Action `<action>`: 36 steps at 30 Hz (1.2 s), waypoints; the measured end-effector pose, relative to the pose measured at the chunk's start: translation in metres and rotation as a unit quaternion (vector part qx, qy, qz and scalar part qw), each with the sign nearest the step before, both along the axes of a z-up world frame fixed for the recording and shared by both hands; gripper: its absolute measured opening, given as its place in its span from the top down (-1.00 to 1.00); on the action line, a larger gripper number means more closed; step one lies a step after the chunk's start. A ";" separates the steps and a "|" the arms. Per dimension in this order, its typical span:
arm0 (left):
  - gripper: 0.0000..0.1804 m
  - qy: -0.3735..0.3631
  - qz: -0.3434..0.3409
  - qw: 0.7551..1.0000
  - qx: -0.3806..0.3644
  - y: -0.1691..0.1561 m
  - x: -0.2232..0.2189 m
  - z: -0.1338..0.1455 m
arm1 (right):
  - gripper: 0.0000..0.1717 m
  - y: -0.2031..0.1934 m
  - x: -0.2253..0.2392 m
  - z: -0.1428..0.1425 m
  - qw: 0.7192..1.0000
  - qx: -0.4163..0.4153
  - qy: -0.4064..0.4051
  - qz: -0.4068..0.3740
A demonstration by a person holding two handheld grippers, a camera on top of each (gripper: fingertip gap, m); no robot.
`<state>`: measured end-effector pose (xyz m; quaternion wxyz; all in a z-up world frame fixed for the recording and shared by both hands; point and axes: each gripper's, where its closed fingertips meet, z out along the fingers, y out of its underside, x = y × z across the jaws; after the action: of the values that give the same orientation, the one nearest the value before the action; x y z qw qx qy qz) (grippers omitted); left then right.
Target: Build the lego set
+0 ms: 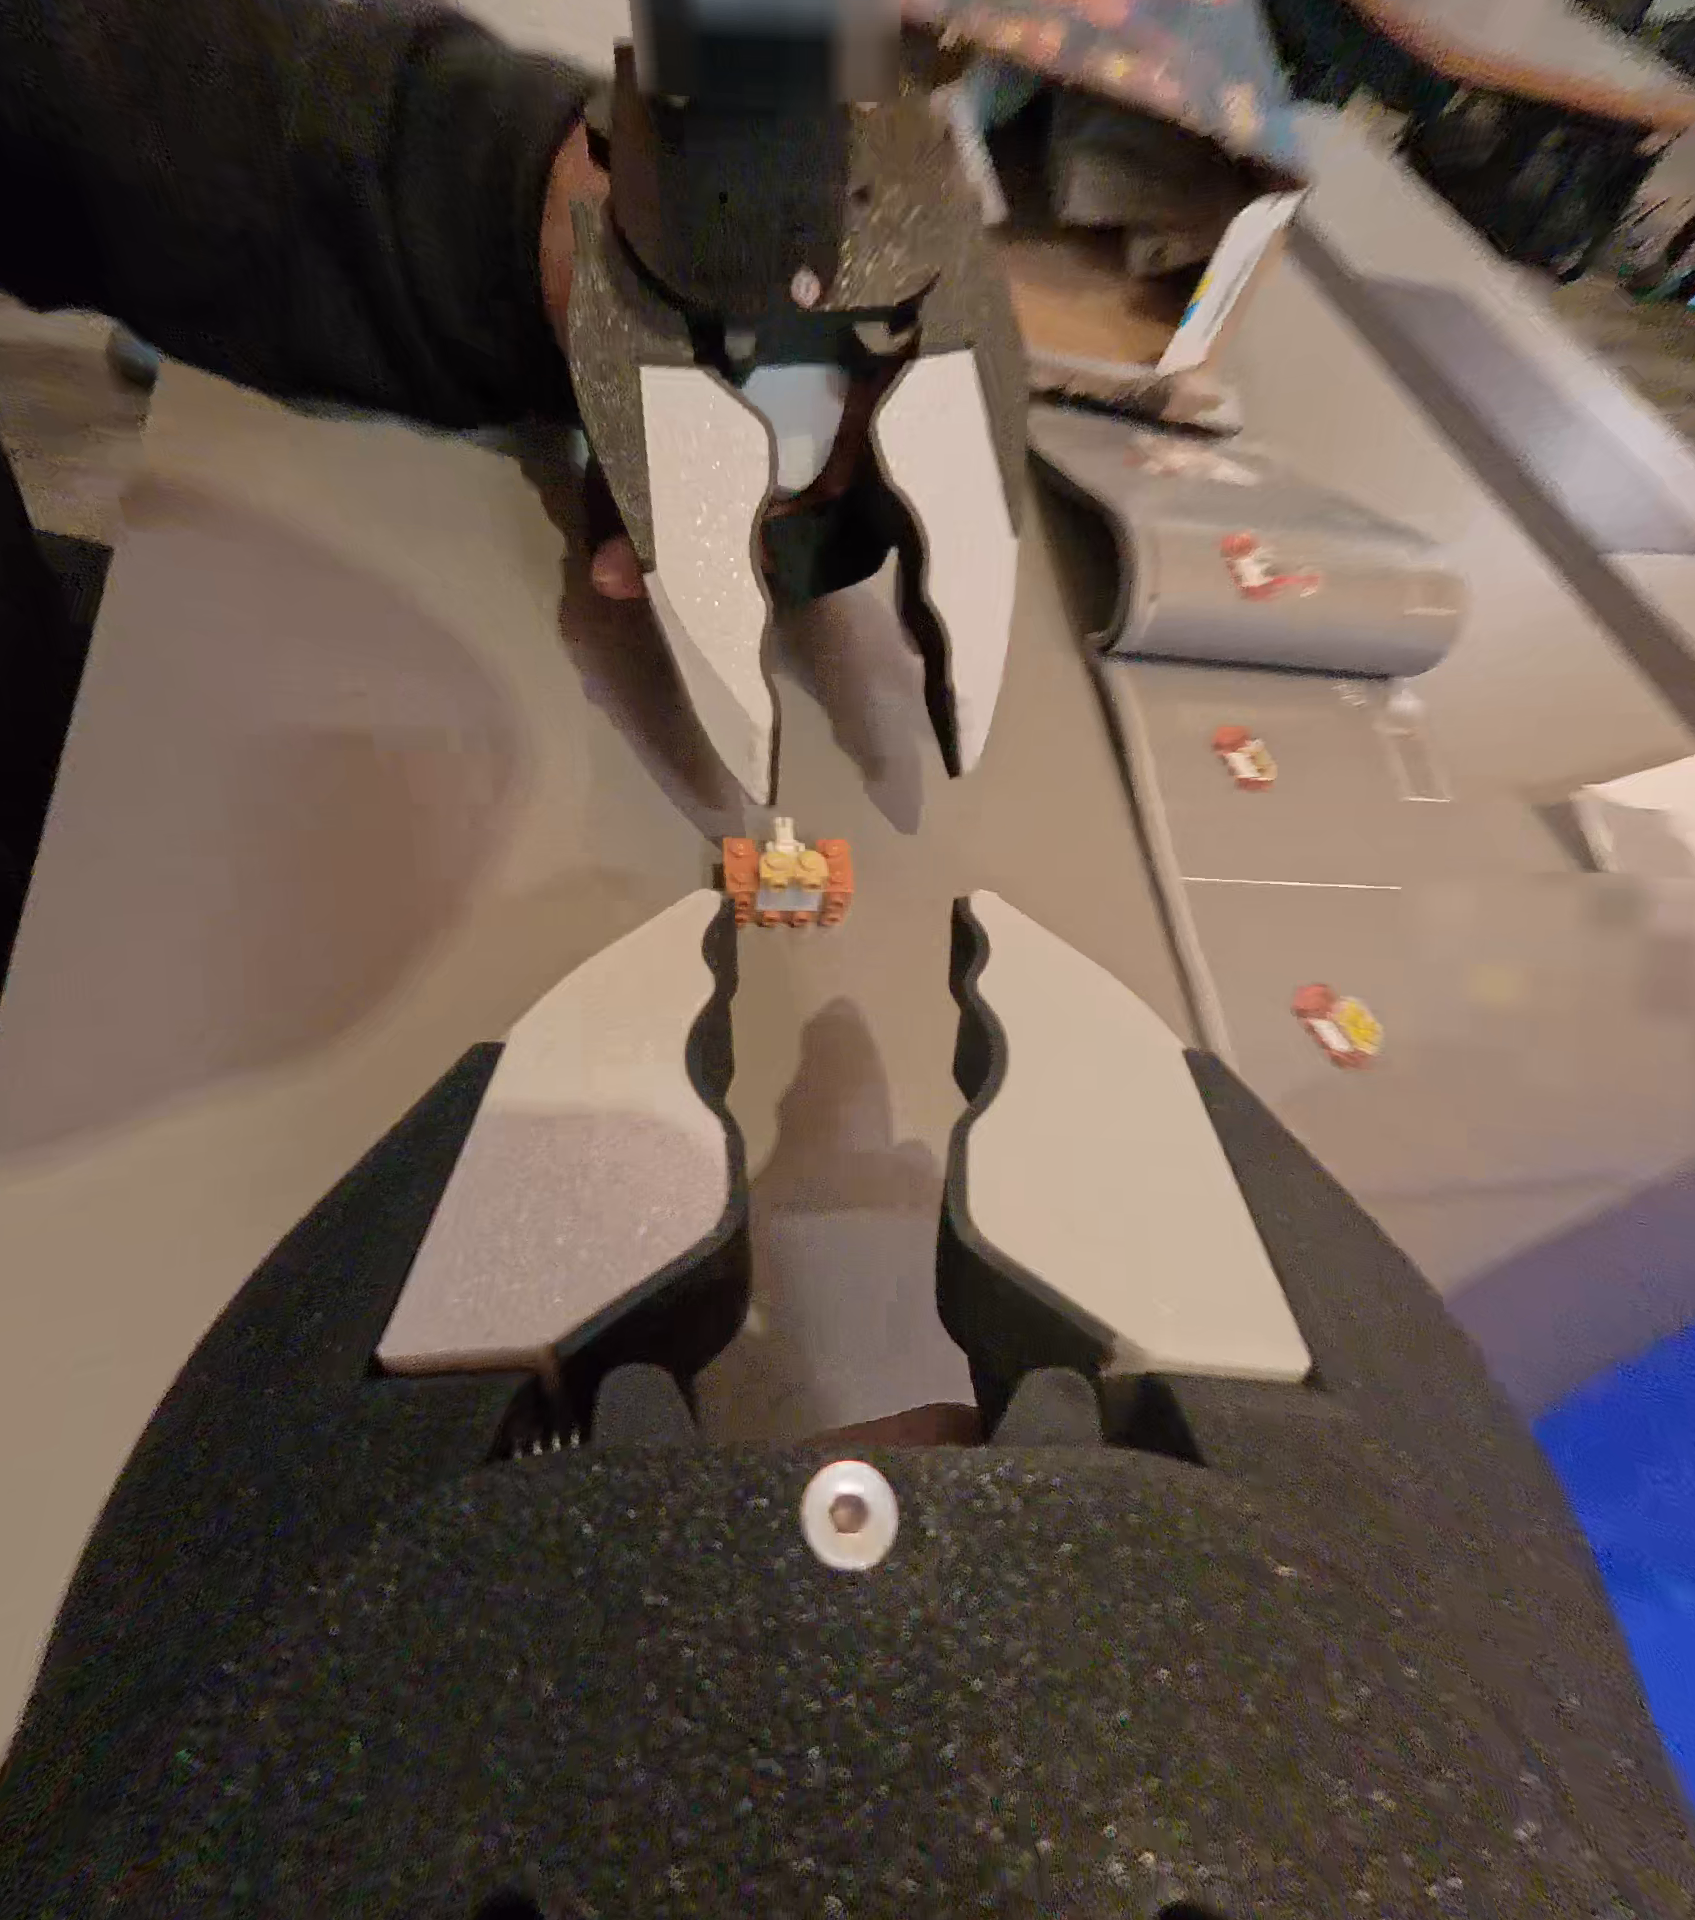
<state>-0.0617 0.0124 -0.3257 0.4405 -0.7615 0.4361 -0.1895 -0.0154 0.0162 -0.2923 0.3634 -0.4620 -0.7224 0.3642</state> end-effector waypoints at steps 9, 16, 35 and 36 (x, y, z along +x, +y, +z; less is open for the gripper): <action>0.52 -0.044 0.064 0.997 0.026 0.026 -0.021 0.015 | 0.74 0.173 0.066 0.072 0.981 0.140 -0.061 -0.119; 0.53 -0.020 0.079 0.996 0.028 0.031 -0.023 0.010 | 0.79 0.271 0.020 -0.018 0.953 0.047 -0.279 -0.104; 0.54 -0.005 0.073 0.997 0.035 0.025 -0.025 0.007 | 1.00 0.278 0.008 -0.056 0.930 0.043 -0.339 -0.137; 0.54 -0.007 0.075 0.997 0.036 0.026 -0.025 0.008 | 1.00 0.280 0.008 -0.054 0.930 0.046 -0.336 -0.143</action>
<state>-0.0867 0.0380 -0.3179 0.4834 -0.7744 0.3815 -0.1457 -0.0071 0.2959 -0.3460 0.1684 -0.6388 -0.7442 0.0986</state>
